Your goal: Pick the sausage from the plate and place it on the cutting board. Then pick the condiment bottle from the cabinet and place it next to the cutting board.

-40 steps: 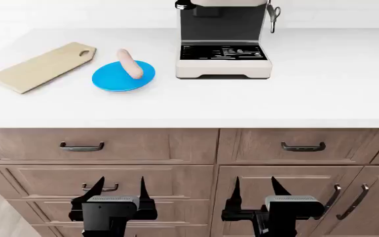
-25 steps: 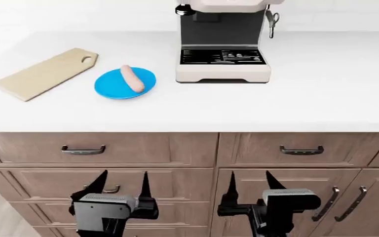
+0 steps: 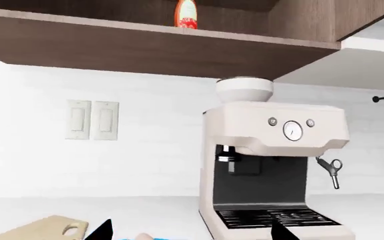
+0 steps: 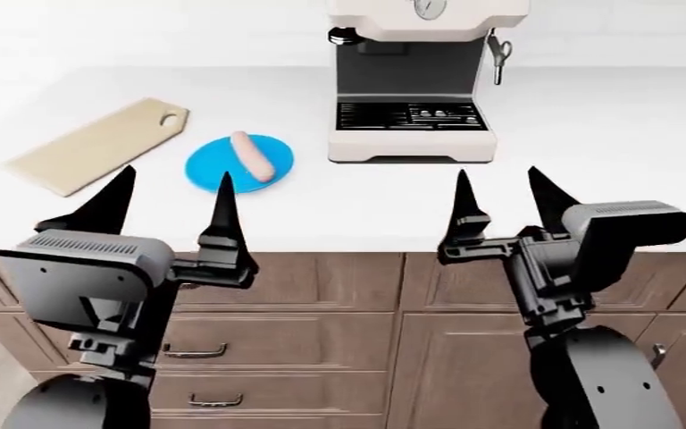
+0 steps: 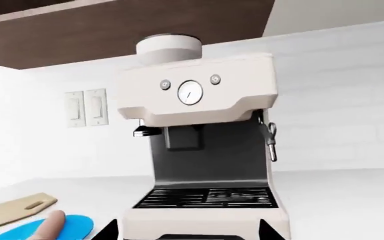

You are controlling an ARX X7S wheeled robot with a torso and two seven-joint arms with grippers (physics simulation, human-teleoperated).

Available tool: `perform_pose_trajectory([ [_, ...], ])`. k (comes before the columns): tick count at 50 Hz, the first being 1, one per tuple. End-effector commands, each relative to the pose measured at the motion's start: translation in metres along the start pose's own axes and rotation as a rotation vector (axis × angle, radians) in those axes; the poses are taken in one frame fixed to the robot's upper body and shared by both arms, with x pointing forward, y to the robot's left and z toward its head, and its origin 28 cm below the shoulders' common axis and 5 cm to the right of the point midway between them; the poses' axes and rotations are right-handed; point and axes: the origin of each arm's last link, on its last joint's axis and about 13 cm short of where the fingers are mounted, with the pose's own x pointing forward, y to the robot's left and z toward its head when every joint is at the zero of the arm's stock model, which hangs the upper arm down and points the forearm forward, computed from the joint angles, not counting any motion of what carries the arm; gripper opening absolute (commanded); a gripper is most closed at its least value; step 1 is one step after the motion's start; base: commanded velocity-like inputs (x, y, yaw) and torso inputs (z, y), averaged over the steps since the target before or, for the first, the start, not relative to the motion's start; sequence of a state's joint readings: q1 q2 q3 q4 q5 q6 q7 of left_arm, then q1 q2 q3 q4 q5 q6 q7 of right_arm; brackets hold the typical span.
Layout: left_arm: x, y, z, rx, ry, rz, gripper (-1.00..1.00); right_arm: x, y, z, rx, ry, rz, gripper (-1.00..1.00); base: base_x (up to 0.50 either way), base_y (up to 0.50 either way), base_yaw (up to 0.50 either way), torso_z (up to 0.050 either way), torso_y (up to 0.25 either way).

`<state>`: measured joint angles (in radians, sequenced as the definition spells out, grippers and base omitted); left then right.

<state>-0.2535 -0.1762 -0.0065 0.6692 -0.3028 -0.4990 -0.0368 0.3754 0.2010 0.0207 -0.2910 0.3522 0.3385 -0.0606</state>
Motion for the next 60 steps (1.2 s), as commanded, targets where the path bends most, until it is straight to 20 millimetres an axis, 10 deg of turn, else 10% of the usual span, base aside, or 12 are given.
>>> perform_pose_trajectory([
  [1,0.0005,-0.0019,0.0203,0.049,-0.037,-0.005,1.00,0.0051,0.0028,0.0220,-0.010,-0.033,0.070,1.00,0.00,0.50,0.00,0.000,0.000],
  [60,0.0040,-0.0005,0.0237,0.102,-0.020,-0.007,1.00,0.0019,0.0091,0.0262,-0.112,-0.071,0.120,1.00,0.16,0.46,0.00,0.000,0.000],
])
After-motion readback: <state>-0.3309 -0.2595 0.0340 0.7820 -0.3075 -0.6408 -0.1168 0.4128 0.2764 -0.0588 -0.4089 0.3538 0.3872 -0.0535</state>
